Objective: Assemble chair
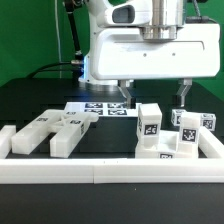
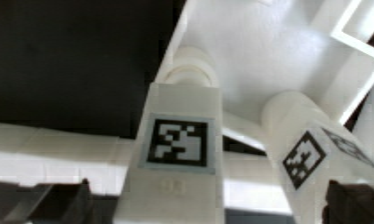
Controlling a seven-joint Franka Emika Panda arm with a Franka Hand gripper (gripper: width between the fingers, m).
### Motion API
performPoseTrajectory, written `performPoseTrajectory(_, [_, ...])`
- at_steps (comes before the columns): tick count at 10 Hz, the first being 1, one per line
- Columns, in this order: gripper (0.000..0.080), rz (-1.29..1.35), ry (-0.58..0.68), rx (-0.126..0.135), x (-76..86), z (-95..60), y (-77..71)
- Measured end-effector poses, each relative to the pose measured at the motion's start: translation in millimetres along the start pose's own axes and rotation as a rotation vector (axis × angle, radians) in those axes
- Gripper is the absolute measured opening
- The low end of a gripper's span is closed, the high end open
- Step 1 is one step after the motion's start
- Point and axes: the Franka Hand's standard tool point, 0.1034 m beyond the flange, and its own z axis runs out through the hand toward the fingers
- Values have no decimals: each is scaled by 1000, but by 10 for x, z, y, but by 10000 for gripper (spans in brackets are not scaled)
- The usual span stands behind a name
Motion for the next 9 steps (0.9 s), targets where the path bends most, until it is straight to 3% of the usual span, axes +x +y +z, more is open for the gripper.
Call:
performPoseTrajectory(2, [649,1,-93,18,52,-7,13])
performPoseTrajectory(9, [649,14,-85,14,117,55,149])
